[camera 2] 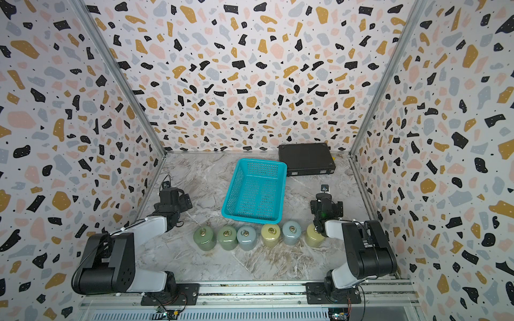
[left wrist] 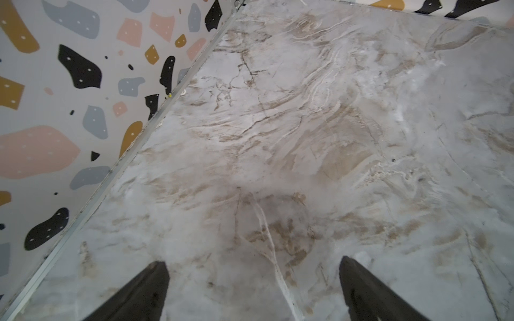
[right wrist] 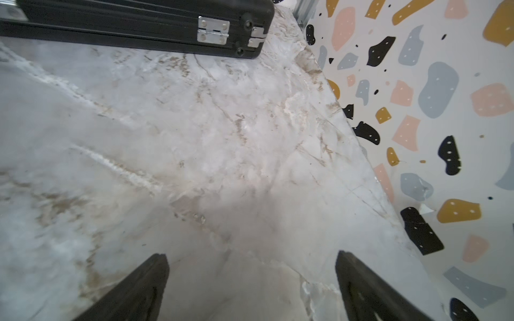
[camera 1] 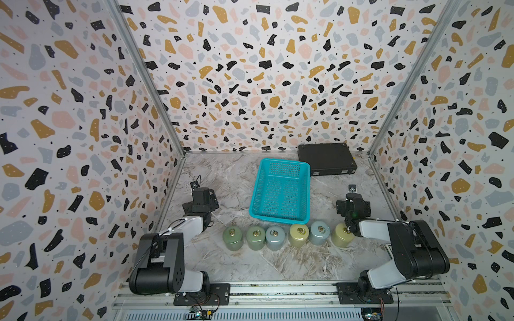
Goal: Take the tea canister out of the basket
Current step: Reset both arms
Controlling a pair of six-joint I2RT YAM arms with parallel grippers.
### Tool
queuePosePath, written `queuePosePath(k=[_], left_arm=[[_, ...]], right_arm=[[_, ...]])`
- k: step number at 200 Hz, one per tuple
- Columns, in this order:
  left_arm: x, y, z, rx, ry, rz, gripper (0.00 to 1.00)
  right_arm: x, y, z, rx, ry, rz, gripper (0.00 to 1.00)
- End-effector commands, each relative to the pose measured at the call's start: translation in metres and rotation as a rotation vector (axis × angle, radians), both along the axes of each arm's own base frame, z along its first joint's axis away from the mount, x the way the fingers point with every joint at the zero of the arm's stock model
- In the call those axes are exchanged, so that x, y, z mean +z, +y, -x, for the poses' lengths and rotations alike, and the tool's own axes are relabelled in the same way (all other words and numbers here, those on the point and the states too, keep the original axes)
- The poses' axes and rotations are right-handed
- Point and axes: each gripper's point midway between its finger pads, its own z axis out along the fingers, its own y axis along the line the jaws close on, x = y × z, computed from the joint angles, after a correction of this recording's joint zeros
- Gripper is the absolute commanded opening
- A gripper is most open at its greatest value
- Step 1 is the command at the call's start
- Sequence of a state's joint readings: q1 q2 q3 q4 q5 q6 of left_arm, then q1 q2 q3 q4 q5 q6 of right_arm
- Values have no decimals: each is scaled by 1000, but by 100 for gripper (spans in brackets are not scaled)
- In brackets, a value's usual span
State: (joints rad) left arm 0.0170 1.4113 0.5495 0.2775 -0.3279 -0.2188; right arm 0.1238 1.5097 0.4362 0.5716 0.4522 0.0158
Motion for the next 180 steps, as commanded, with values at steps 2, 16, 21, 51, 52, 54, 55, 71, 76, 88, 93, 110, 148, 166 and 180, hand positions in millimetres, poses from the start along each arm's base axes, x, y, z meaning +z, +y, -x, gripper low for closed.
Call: queuePosePath(k=[2,16,21,51,52,54,55,71,76,88,93,110,148,166,180], left_arm=[[25,-21,-19,-160,-164,-5,100],[26,-30,-19,-220,-187,3,100],[26,-33,-19,-235,-191,6,99],[23,-43,-21,-302,-193,16,100],[23,-43,-21,-302,-194,16,99],[24,-43,-22,-302,-195,15,100],[24,-43,-22,-303,-196,16,100],[24,-44,-21,-310,-199,16,100],[25,-45,-21,-313,-202,17,99],[24,-46,-21,-320,-205,18,99],[25,-46,-21,-321,-207,18,99],[25,-47,-20,-328,-215,15,99],[22,-47,-6,-313,-329,-34,100],[21,-48,-8,-303,-284,-41,100],[21,-48,-8,-297,-295,-56,100]], right_arm=[[36,11,-15,81,-187,-54,99],[31,15,-15,120,-186,-79,99],[30,16,-14,131,-191,-81,99],[24,18,-11,144,-192,-83,99],[25,18,-12,145,-195,-84,99],[26,18,-12,144,-201,-83,99],[26,18,-13,146,-207,-83,99],[26,18,-12,145,-204,-80,99],[26,18,-12,144,-204,-81,99],[27,18,-13,148,-221,-75,99],[26,18,-12,145,-212,-78,99],[27,18,-12,145,-217,-78,99],[27,18,-12,146,-216,-77,99],[27,17,-12,145,-216,-77,99],[26,17,-12,144,-213,-77,99]])
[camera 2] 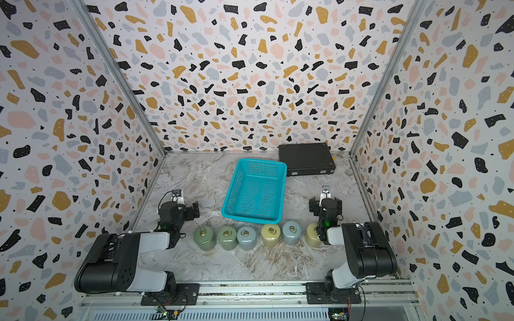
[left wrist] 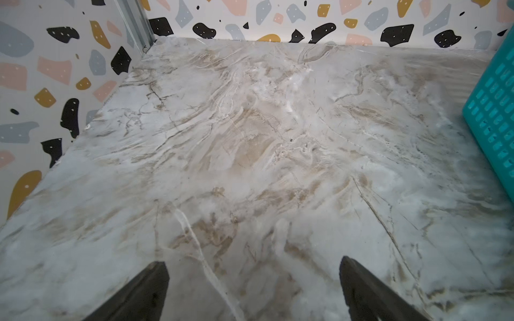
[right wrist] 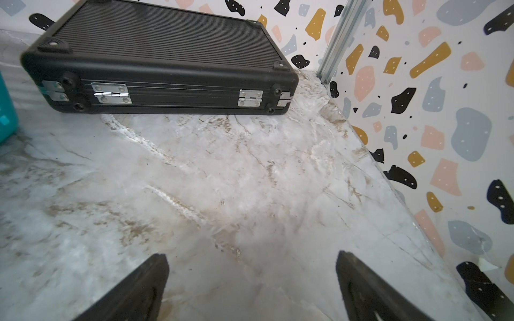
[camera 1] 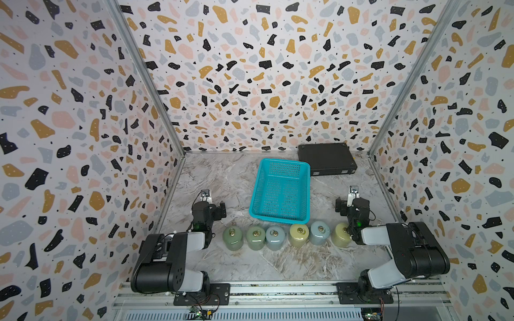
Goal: Take the tea canister out of the basket
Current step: Reset both arms
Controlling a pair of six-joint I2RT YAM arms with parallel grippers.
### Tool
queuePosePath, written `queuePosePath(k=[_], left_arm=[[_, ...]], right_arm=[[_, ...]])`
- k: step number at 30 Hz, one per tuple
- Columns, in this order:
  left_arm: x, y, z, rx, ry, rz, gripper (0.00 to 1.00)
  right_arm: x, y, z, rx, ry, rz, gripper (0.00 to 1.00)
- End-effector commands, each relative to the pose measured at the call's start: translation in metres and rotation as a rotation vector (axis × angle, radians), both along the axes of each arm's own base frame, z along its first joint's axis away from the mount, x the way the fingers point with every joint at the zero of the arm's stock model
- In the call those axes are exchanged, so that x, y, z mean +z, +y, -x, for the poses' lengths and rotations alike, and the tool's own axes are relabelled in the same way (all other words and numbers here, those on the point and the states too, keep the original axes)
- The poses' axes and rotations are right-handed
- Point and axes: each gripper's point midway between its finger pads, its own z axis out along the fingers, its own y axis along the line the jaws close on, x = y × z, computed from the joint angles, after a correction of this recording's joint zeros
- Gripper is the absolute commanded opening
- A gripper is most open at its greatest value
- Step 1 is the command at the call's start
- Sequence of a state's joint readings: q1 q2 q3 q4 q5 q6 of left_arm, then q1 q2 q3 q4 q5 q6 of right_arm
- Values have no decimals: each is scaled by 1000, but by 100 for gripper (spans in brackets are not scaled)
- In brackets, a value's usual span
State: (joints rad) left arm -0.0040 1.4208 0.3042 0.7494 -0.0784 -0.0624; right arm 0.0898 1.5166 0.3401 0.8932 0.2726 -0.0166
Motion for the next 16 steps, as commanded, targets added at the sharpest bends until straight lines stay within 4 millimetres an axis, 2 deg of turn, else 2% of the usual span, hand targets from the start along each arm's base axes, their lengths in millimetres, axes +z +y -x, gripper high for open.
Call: queuePosePath(k=[1,16], left_arm=[[28,1,-13,21,-117,-40,100],[28,0,-13,12,-108,-47,100]], right_arm=[[3,0,0,5,-16,4,99],[3,0,0,5,-16,4,99]])
